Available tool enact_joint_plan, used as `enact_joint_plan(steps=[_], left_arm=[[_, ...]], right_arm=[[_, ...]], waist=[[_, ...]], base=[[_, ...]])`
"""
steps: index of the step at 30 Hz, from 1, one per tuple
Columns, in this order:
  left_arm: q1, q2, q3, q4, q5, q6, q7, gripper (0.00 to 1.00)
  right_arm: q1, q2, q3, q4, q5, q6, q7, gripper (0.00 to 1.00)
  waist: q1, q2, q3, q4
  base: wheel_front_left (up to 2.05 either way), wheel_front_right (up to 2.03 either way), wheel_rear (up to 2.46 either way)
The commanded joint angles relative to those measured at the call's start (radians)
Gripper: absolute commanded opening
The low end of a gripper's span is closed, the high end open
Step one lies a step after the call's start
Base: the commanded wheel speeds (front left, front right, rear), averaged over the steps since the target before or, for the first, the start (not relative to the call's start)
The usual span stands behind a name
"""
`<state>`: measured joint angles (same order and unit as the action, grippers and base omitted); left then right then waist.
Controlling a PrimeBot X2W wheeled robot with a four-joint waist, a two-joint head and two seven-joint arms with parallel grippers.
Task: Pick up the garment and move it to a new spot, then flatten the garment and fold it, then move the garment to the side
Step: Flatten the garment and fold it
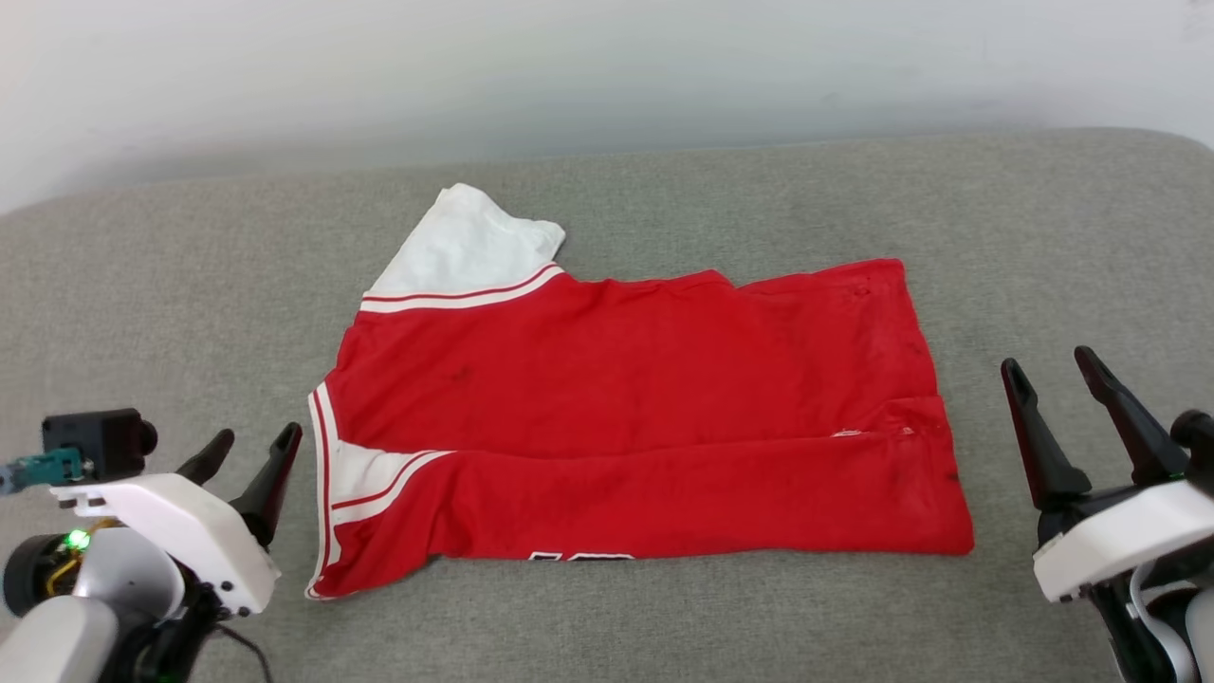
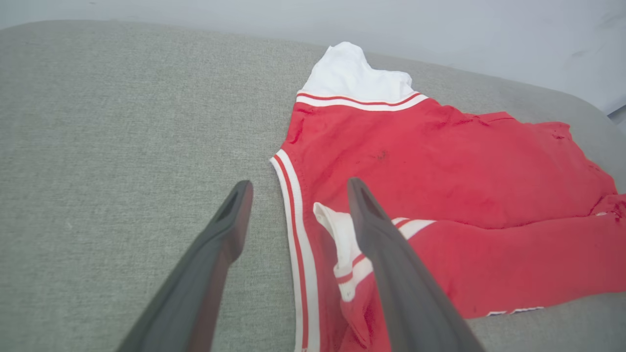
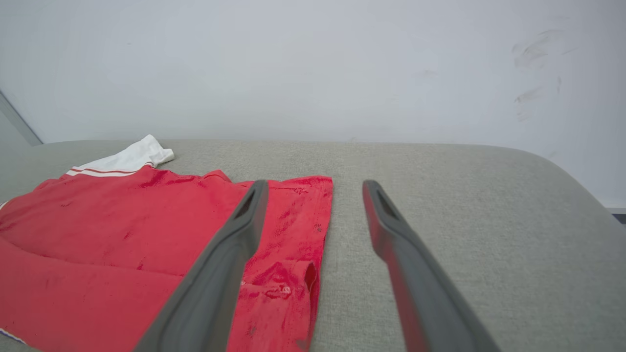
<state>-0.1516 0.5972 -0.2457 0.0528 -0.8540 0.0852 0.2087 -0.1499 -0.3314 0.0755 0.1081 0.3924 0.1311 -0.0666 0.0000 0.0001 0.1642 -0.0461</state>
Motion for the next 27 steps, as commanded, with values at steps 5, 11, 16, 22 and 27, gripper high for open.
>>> enact_joint_plan(steps=[5,11,16,22,27], left_arm=[[0.041,0.093,0.0,-0.109,-0.048,0.027,0.173,1.0],[0.097,0.17,-0.014,-0.169,-0.124,0.065,0.367,1.0],[0.124,0.158,-0.031,-0.135,-0.18,0.088,0.449,1.0],[0.114,0.102,-0.067,-0.035,-0.227,0.073,0.482,1.0],[0.123,0.033,-0.092,0.012,-0.261,0.054,0.482,0.0]], right_arm=[[0.085,0.06,-0.046,-0.135,-0.047,-0.001,0.039,1.0],[0.119,0.108,-0.042,-0.237,-0.079,-0.001,0.092,1.0],[0.113,0.125,-0.031,-0.262,-0.079,-0.001,0.109,1.0],[0.096,0.131,-0.033,-0.26,-0.058,-0.001,0.119,1.0],[0.095,0.104,-0.067,-0.25,-0.014,-0.001,0.164,1.0]], waist=[[0.0,-0.0001,-0.016,-0.028],[0.0,-0.0001,0.013,-0.073],[0.0,-0.0001,0.057,-0.102],[0.0,-0.0001,0.097,-0.121],[0.0,-0.0001,0.1,-0.119]], base=[[0.0,0.0,0.0],[0.0,0.0,0.0],[0.0,0.0,0.0],[0.0,0.0,0.0],[0.0,0.0,0.0]])
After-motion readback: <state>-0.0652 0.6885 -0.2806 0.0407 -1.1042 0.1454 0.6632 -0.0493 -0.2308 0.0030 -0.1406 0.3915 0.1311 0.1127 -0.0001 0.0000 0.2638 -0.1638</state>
